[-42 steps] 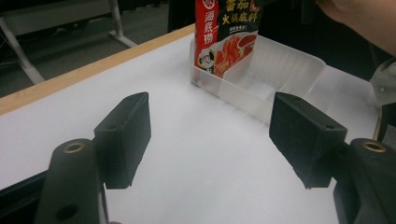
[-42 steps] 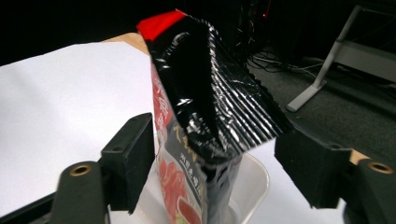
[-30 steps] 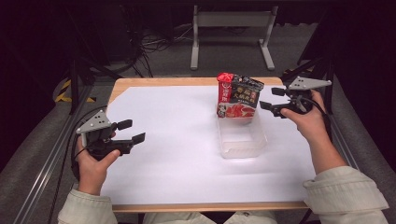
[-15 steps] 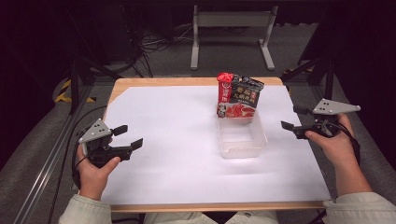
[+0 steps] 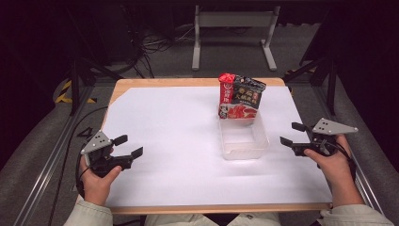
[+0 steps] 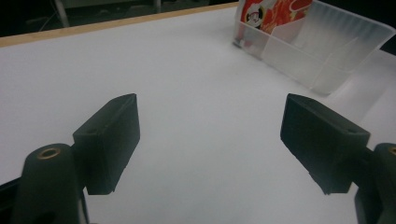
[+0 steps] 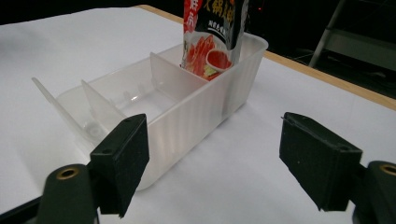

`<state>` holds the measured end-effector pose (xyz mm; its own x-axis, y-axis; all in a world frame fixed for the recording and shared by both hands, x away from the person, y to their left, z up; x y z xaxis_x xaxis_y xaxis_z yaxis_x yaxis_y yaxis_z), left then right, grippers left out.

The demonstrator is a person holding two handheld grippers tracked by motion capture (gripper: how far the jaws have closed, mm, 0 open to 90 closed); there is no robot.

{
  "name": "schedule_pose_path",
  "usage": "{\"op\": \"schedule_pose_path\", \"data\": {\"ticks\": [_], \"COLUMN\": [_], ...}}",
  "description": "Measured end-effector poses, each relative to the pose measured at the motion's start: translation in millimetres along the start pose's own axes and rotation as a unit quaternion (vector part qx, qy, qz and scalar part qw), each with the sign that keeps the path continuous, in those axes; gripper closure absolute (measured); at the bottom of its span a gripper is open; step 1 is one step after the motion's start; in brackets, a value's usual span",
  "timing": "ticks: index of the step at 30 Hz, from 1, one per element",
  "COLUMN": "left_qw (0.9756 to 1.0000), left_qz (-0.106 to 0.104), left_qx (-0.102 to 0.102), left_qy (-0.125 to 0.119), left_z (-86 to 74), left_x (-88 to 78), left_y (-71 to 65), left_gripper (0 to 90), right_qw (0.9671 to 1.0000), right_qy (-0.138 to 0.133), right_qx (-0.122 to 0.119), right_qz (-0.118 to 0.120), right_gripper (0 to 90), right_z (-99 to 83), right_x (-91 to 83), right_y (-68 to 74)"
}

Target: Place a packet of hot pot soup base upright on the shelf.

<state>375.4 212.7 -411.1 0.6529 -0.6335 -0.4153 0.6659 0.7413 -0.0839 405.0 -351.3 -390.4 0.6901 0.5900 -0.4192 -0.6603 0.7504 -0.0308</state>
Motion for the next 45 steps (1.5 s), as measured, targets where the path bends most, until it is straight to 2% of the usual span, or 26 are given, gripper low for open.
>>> {"op": "schedule_pose_path", "data": {"ticks": [4,8,13,18,21,23,25,26,33,37,39,40,42,45], "left_qw": [0.9999,0.9997,0.9993,0.9994,0.9993,0.9993,0.9993,0.9992,0.9996,0.9995,0.9995,0.9995,0.9995,0.9996], "left_qz": [0.007,0.006,0.004,0.004,0.001,-0.001,-0.003,-0.002,-0.007,-0.007,-0.006,-0.006,-0.005,-0.004], "left_qx": [0.009,0.021,0.034,0.029,0.03,0.029,0.028,0.03,0.008,0.011,0.013,0.013,0.014,0.009], "left_qy": [0.002,0.007,0.016,0.019,0.021,0.026,0.026,0.028,0.026,0.028,0.028,0.029,0.029,0.027], "left_z": [-3.7,-6.8,-12.5,-17.6,-19.8,-21.6,-22.9,-23.6,-26.8,-27.3,-27.3,-27.5,-28.0,-28.2], "left_x": [1.1,4.7,11.9,16.0,18.0,19.5,21.2,21.4,22.8,23.0,23.2,23.1,22.8,22.3], "left_y": [-0.4,-2.3,-5.6,-4.2,-3.6,-3.8,-3.3,-2.2,0.5,0.2,0.1,0.1,0.4,1.0], "left_gripper": [20.8,20.4,20.2,20.2,20.1,20.0,20.0,20.0,20.0,20.1,20.1,20.0,20.0,20.0], "right_qw": [0.9999,0.9998,0.9991,0.9984,0.9981,0.9976,0.9975,0.9972,0.9961,0.9948,0.9948,0.9949,0.9942,0.9946], "right_qy": [0.008,0.012,0.008,0.008,0.017,0.039,0.052,0.058,0.077,0.094,0.094,0.091,0.082,0.07], "right_qx": [0.006,0.015,0.037,0.052,0.057,0.056,0.045,0.045,0.044,0.038,0.038,0.043,0.068,0.075], "right_qz": [0.004,0.005,-0.02,-0.022,-0.018,-0.012,-0.017,-0.012,-0.003,0.001,0.0,-0.005,-0.017,-0.016], "right_gripper": [24.9,24.9,25.0,24.7,24.3,23.6,23.4,23.3,22.3,22.1,22.9,25.5,26.7,26.3], "right_z": [-11.4,-21.6,-40.6,-52.2,-56.3,-62.3,-65.5,-65.9,-66.9,-67.6,-67.5,-67.2,-65.8,-61.0], "right_x": [7.0,12.5,18.0,20.9,23.2,28.2,32.0,33.3,36.8,39.9,39.9,39.4,37.4,36.2], "right_y": [3.1,5.4,2.1,-1.0,-1.6,0.6,1.1,1.4,1.6,2.8,2.9,2.0,0.6,2.2]}}
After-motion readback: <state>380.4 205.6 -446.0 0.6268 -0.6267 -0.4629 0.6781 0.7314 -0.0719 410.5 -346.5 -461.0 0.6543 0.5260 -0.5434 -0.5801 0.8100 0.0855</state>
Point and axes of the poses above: each handheld gripper's, and its own axes: x roughly forward along the jaws, z roughly out of its top, y roughly to its left, the point moved 5 cm from there along x, roughly forward along the jaws, and after that the axes turned 3 degrees about x, right-handed, at the moved point
